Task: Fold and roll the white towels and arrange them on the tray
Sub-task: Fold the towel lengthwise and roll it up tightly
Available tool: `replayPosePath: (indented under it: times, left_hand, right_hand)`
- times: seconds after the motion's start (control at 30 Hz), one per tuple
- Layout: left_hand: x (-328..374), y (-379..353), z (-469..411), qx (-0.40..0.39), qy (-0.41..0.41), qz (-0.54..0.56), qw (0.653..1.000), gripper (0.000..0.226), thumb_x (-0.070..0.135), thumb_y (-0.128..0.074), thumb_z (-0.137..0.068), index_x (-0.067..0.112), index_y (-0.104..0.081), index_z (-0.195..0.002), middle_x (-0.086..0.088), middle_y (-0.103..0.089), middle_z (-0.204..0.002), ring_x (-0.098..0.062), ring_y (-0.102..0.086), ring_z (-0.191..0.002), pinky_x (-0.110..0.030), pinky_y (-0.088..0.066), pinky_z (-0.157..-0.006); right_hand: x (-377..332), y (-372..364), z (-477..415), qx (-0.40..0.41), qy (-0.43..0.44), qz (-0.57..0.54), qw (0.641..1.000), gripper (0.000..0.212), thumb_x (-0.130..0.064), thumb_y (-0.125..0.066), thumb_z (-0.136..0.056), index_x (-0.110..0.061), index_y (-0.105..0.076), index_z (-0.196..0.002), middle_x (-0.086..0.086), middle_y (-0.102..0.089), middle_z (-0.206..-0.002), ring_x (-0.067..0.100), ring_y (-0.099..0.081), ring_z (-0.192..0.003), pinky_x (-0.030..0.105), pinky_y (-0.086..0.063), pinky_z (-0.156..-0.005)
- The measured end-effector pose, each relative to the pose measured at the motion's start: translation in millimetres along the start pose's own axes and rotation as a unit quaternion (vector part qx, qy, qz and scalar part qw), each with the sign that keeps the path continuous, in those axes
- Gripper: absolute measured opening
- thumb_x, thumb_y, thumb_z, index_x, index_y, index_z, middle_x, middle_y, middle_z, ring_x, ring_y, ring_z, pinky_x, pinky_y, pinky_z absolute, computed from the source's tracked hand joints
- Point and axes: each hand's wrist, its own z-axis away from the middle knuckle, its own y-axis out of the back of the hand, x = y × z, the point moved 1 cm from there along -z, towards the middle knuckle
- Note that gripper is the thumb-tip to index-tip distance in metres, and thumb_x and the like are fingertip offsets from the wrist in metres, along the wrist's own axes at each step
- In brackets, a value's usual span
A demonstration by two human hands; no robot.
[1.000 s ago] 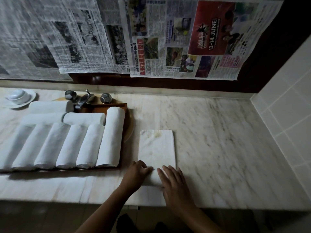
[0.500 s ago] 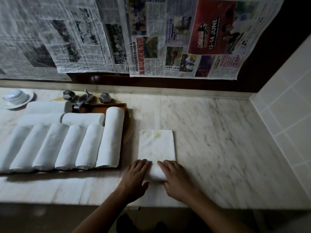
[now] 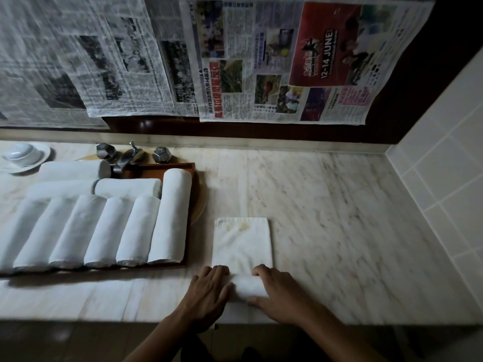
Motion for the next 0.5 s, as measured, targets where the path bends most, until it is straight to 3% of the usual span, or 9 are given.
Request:
replayPosePath:
  times: [0.1,0.2,0.3,0.4,0.5]
  left_hand:
    - [2,1,-7,0.002,0.023,0.028,0.999,0.068,0.077,-0.004,-0.092,0.031,-0.046,-0.118,0.015,-0.051,-0.116,-0.011,-0.043,-0.101,-0.039,-0.036,-0.085]
    - [-6,-2,-17,0.005,0.055,0.083,0.995,0.055,0.074,-0.020,-0.093,0.033,-0.053,-0.111,0.018,-0.054,-0.109,-0.010,-0.048,-0.100,-0.040,-0.040,-0.086]
    - [-10,-2,-24,0.032,0.078,0.136,0.987,0.034,0.070,-0.044,-0.095,0.040,-0.060,-0.098,0.017,-0.057,-0.100,-0.002,-0.052,-0.095,-0.029,-0.042,-0.082]
    - [0,9,-31,0.029,0.079,0.122,0.989,0.007,0.043,-0.061,-0.100,0.040,-0.065,-0.095,0.023,-0.049,-0.093,0.002,-0.046,-0.087,-0.021,-0.040,-0.078]
    - [-1,11,-41,0.021,0.124,0.138,0.982,0.022,0.051,-0.059,-0.094,0.032,-0.071,-0.098,0.015,-0.062,-0.098,-0.004,-0.056,-0.089,-0.024,-0.043,-0.075]
  right_hand:
    - [6,-1,-6,0.000,-0.011,-0.036,0.999,0.055,-0.065,-0.057,-0.091,-0.036,-0.043,-0.135,-0.004,-0.054,-0.136,0.024,-0.053,-0.118,0.035,-0.040,-0.095]
    - [16,-5,-12,0.004,-0.029,-0.082,0.996,0.056,-0.071,-0.057,-0.084,-0.040,-0.047,-0.130,-0.011,-0.057,-0.130,0.017,-0.056,-0.112,0.035,-0.046,-0.093]
    - [19,-6,-15,0.027,-0.024,-0.112,0.993,0.058,-0.069,-0.057,-0.086,-0.037,-0.053,-0.135,-0.014,-0.056,-0.134,0.013,-0.053,-0.121,0.033,-0.044,-0.101]
    - [16,-6,-15,0.072,-0.014,-0.052,0.996,0.060,-0.067,-0.053,-0.091,-0.036,-0.054,-0.142,-0.014,-0.050,-0.141,0.014,-0.045,-0.127,0.035,-0.036,-0.108]
    - [5,-14,-9,0.181,0.028,0.015,0.983,0.049,-0.051,-0.065,-0.087,-0.034,-0.063,-0.132,-0.008,-0.057,-0.130,0.019,-0.055,-0.116,0.038,-0.047,-0.099]
